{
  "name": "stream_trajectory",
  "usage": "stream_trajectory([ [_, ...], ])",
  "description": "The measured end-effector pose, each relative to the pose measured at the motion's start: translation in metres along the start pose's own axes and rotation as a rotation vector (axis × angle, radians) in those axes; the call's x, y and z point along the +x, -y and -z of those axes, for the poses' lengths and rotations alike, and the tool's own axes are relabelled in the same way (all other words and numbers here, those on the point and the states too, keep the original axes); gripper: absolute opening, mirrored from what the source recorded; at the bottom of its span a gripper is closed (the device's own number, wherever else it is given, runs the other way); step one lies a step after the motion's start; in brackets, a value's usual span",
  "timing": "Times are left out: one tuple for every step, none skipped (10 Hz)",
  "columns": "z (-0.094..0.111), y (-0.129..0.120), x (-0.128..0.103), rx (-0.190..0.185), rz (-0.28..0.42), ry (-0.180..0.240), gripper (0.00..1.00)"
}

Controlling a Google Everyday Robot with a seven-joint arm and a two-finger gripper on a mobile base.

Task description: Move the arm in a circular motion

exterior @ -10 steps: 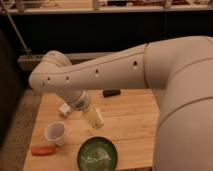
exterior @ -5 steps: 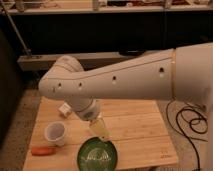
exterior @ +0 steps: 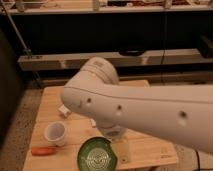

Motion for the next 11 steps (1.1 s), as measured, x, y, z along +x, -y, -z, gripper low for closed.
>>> stream_trajectory([
  [0.004, -0.009, 0.027, -0.001, -0.056, -0.001, 0.80],
  [0.007, -0.017, 0.053, -0.005, -0.113, -0.001, 0.80],
  [0.009, -0.023, 0.081, -0.012, -0.173, -0.001, 0.80],
  [0.010, -0.026, 0.110, -0.018, -0.234, 0.000, 0.80],
  [0.010, -0.028, 0.137, -0.024, -0.291, 0.000, 0.80],
  [0.008, -0.027, 0.162, -0.027, -0.333, 0.001, 0.80],
  [0.007, -0.026, 0.178, -0.030, -0.356, 0.002, 0.80],
  [0.007, -0.023, 0.190, -0.031, -0.378, 0.005, 0.80],
  [0.009, -0.019, 0.203, -0.032, -0.402, 0.008, 0.80],
  [0.010, -0.016, 0.211, -0.032, -0.415, 0.009, 0.80],
  [0.012, -0.011, 0.222, -0.032, -0.433, 0.011, 0.80],
])
